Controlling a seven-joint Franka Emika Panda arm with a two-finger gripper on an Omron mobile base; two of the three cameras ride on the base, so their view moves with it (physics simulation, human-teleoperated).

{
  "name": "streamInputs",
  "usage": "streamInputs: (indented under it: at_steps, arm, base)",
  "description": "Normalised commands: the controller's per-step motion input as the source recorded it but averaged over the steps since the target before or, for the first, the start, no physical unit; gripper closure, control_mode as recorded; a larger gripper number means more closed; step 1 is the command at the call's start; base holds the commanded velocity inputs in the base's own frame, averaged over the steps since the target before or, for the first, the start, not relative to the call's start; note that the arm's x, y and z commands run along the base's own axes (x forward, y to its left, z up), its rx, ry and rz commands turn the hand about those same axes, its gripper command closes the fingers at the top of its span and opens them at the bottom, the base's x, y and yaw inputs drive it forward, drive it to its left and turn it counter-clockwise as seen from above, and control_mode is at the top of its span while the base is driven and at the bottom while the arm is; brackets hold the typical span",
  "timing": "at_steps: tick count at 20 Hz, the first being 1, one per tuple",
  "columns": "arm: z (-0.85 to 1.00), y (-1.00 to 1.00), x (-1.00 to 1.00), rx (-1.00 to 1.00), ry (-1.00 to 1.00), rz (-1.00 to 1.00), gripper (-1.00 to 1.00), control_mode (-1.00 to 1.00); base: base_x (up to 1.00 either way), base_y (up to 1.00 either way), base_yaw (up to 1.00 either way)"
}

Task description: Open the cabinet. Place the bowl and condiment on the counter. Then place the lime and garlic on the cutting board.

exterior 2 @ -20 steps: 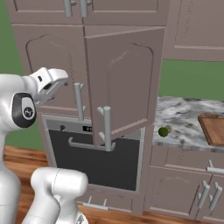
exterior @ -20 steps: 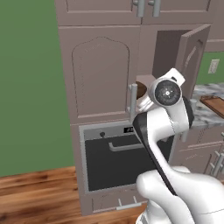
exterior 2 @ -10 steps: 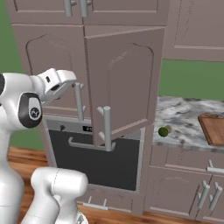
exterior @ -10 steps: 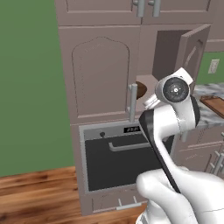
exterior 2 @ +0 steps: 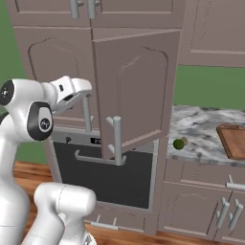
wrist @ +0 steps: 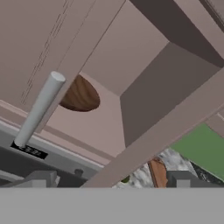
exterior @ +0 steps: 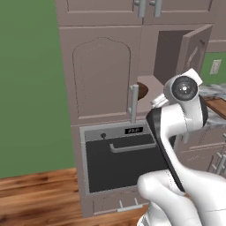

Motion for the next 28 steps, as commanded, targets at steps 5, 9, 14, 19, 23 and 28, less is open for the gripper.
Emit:
streamInputs:
  at_steps: [5,9,14,19,23,28]
  arm:
    - [-0.02,-0.31,0.00,0.05,-0.03,-0.10,-1.00,-1.00]
    - [-0.05,-0.34,0.00,0.06,-0.04,-0.13,-1.00,-1.00]
    - [-0.11,-0.39,-0.03,0.08,-0.07,-0.17,-1.00,-1.00]
    - [-0.15,-0.41,-0.02,0.09,-0.06,-0.21,-1.00,-1.00]
    - [-0.14,-0.28,0.00,0.07,-0.03,-0.20,-1.00,-1.00]
    - [-0.04,-0.07,-0.40,0.07,-0.03,-0.10,-1.00,-1.00]
  base:
    - [0.00,0.00,0.00]
    - [0.00,0.00,0.00]
    - [0.00,0.00,0.00]
    - [0.00,0.00,0.00]
    - [0.00,0.00,0.00]
    - [0.00,0.00,0.00]
